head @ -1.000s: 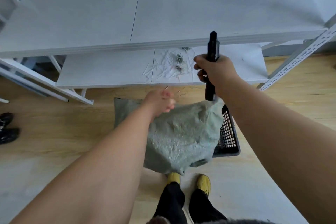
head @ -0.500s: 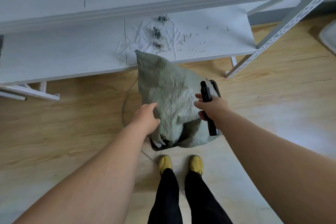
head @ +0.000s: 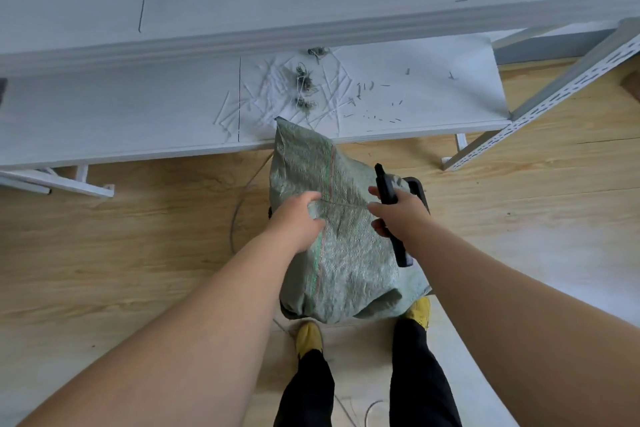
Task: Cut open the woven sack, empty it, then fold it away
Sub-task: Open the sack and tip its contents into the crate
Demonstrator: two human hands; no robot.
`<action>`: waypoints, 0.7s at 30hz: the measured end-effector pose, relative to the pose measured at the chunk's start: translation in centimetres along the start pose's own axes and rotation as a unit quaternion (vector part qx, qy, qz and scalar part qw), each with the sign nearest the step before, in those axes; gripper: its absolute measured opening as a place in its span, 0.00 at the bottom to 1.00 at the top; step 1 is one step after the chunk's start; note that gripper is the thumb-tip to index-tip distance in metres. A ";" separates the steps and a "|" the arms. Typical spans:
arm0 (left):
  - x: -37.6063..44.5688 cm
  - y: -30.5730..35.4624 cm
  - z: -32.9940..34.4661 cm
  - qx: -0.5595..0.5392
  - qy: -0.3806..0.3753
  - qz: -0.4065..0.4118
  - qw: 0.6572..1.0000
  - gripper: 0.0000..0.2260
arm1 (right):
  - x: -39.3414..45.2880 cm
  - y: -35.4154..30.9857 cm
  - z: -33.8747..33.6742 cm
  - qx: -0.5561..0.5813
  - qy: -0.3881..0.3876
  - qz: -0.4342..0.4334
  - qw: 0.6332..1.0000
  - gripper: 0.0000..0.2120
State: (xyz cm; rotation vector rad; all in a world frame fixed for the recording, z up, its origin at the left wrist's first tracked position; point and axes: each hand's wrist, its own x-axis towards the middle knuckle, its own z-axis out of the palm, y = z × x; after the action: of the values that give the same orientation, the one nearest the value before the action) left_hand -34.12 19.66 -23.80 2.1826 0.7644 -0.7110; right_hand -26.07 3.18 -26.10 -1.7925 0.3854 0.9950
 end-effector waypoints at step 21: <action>8.7 1.3 7.4 -0.313 0.110 -0.165 0.929 0.30 | 9.2 4.2 -1.7 -0.059 -0.116 0.080 0.988 0.06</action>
State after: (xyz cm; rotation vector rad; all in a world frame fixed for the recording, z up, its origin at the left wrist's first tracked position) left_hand -29.25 15.93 -33.47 1.5747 1.2933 -0.3093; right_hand -22.45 1.46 -35.56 -1.7467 0.3333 1.3495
